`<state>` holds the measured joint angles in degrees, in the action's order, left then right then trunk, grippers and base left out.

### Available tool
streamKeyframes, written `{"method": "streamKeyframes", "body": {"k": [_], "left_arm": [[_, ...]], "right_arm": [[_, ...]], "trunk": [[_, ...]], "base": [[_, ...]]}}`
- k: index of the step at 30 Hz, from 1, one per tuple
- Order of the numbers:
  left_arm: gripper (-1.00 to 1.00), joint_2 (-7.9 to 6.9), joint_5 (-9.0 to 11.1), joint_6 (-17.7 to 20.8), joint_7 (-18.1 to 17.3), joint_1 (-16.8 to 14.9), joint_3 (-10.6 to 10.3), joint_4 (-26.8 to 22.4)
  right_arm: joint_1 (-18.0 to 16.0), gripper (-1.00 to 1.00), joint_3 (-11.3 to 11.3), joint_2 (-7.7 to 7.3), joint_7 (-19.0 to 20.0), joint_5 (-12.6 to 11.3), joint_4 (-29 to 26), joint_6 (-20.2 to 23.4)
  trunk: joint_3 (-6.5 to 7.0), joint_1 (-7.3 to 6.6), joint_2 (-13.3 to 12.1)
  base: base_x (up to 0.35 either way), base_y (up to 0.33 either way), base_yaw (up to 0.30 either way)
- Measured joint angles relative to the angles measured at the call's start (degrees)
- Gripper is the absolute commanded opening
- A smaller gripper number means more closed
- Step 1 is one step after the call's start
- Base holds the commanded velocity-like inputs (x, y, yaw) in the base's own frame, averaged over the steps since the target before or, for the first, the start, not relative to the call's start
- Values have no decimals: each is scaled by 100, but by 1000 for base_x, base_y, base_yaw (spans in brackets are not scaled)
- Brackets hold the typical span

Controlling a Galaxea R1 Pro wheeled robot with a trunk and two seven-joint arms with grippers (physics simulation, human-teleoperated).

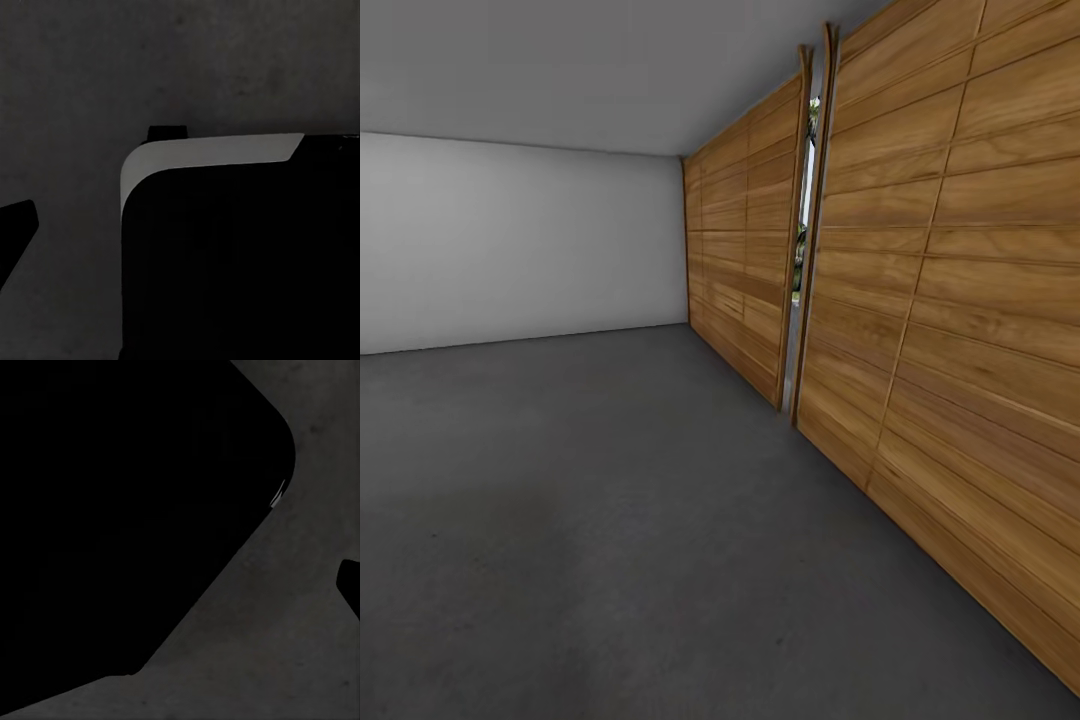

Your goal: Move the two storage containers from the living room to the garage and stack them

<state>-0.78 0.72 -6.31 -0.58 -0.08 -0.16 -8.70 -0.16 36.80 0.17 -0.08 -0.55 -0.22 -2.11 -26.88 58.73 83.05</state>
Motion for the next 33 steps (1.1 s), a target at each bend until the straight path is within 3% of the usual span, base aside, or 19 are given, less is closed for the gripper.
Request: {"method": "streamKeyframes", "body": {"k": [22,33], "left_arm": [[100,0,14,3,3,0,30,-1],[100,0,15,55,-5,0,34,1]], "right_arm": [[0,100,0,0,5,-8,-4,9],[0,100,-1,0,0,-16,-3,4]], "trunk": [[0,0,0],[0,-3,0]], "base": [[0,0,0],[312,0,31]]}}
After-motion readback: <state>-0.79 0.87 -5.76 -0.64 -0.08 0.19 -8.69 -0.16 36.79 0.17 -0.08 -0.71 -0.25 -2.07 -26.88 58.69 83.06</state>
